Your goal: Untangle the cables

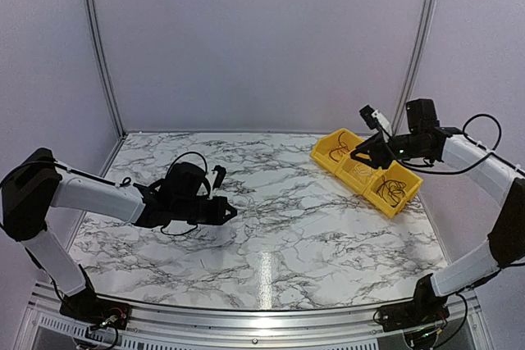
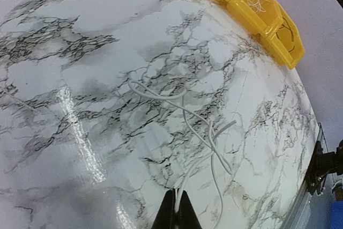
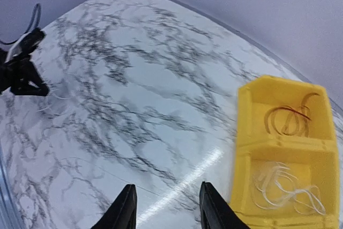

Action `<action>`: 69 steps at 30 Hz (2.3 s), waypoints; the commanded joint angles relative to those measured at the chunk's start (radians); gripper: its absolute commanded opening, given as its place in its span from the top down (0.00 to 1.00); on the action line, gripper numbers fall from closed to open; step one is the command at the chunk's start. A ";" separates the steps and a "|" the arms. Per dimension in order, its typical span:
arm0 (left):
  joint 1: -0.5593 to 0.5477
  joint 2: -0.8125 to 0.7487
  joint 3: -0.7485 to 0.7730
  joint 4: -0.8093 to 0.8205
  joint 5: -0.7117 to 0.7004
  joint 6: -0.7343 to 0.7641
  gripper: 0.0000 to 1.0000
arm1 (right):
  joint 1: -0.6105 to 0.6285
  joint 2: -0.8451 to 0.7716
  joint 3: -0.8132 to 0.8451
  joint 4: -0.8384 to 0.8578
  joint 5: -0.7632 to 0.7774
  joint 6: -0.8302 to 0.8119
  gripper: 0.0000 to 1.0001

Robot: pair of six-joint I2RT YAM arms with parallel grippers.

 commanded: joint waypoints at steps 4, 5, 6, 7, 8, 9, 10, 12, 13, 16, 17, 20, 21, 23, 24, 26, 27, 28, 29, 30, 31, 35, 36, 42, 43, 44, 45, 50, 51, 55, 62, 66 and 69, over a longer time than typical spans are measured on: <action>-0.008 0.002 0.074 0.072 0.155 0.006 1.00 | 0.287 0.097 0.093 -0.055 -0.166 -0.144 0.52; -0.008 0.004 0.081 0.074 0.162 0.006 1.00 | 0.314 0.118 0.108 -0.043 -0.169 -0.135 0.52; -0.010 0.007 0.086 0.078 0.169 0.006 1.00 | 0.339 0.138 0.127 -0.029 -0.166 -0.127 0.51; -0.012 0.009 0.091 0.083 0.176 0.006 1.00 | 0.362 0.163 0.146 -0.014 -0.159 -0.115 0.51; -0.013 0.010 0.096 0.087 0.183 0.006 1.00 | 0.379 0.191 0.164 0.003 -0.149 -0.095 0.50; -0.014 0.011 0.099 0.091 0.187 0.006 1.00 | 0.393 0.221 0.185 0.017 -0.139 -0.068 0.49; -0.018 0.009 0.106 0.096 0.197 0.010 1.00 | 0.402 0.293 0.232 0.039 -0.152 -0.012 0.47; -0.021 0.004 0.106 0.098 0.198 0.013 1.00 | 0.412 0.350 0.272 0.033 -0.166 0.002 0.45; -0.021 0.000 0.105 0.099 0.198 0.014 1.00 | 0.418 0.372 0.290 0.024 -0.176 -0.002 0.45; -0.023 -0.012 0.100 0.102 0.198 0.018 1.00 | 0.441 0.424 0.334 -0.005 -0.209 -0.031 0.44; -0.023 -0.014 0.100 0.103 0.198 0.020 1.00 | 0.452 0.437 0.343 -0.009 -0.221 -0.034 0.44; -0.024 -0.018 0.102 0.104 0.202 0.023 1.00 | 0.494 0.472 0.362 -0.022 -0.213 -0.054 0.43; -0.025 -0.020 0.101 0.104 0.204 0.023 1.00 | 0.507 0.489 0.369 -0.028 -0.204 -0.063 0.43; -0.026 -0.021 0.101 0.104 0.205 0.021 1.00 | 0.526 0.518 0.383 -0.037 -0.193 -0.073 0.44; -0.027 -0.023 0.100 0.104 0.204 0.022 1.00 | 0.533 0.530 0.390 -0.038 -0.184 -0.072 0.45; -0.030 -0.026 0.099 0.105 0.205 0.021 1.00 | 0.543 0.553 0.401 -0.035 -0.164 -0.070 0.50; -0.030 -0.027 0.098 0.105 0.205 0.022 1.00 | 0.545 0.561 0.405 -0.027 -0.158 -0.061 0.52; -0.031 -0.029 0.096 0.105 0.205 0.023 1.00 | 0.546 0.569 0.408 -0.015 -0.150 -0.047 0.55; -0.030 -0.030 0.092 0.106 0.205 0.024 1.00 | 0.547 0.577 0.414 -0.010 -0.138 -0.036 0.58; -0.030 -0.031 0.088 0.105 0.205 0.024 1.00 | 0.546 0.584 0.419 -0.004 -0.124 -0.031 0.59; -0.030 -0.032 0.086 0.106 0.203 0.026 1.00 | 0.546 0.589 0.423 0.001 -0.112 -0.026 0.60; -0.030 -0.037 0.079 0.106 0.197 0.032 1.00 | 0.546 0.610 0.437 -0.011 -0.097 -0.032 0.61; -0.030 -0.038 0.078 0.106 0.195 0.033 1.00 | 0.545 0.614 0.438 -0.017 -0.100 -0.039 0.61; -0.030 -0.028 0.077 0.107 0.193 0.035 1.00 | 0.547 0.628 0.433 -0.012 -0.077 -0.037 0.82; -0.030 -0.026 0.077 0.107 0.189 0.035 1.00 | 0.548 0.627 0.438 -0.011 -0.074 -0.035 0.86; -0.031 -0.023 0.077 0.107 0.186 0.035 1.00 | 0.547 0.625 0.442 -0.012 -0.074 -0.035 0.91; -0.030 -0.020 0.078 0.107 0.183 0.036 1.00 | 0.547 0.624 0.449 -0.017 -0.076 -0.033 0.98; -0.026 -0.003 0.069 0.104 0.049 0.005 1.00 | 0.548 0.579 0.483 -0.026 -0.106 -0.006 1.00; -0.023 0.005 0.067 0.103 0.012 -0.009 0.99 | 0.548 0.564 0.488 -0.027 -0.121 0.005 1.00; -0.003 0.073 0.098 0.103 -0.103 -0.072 0.90 | 0.548 0.497 0.503 -0.026 -0.177 0.044 1.00; 0.038 0.269 0.219 0.104 -0.180 -0.146 0.99 | 0.542 0.415 0.613 -0.157 -0.273 0.066 1.00; 0.050 0.332 0.241 0.106 -0.160 -0.165 1.00 | 0.493 0.414 0.829 -0.277 -0.347 0.124 1.00; 0.051 0.362 0.244 0.106 -0.144 -0.161 1.00 | 0.431 0.425 0.950 -0.299 -0.403 0.215 1.00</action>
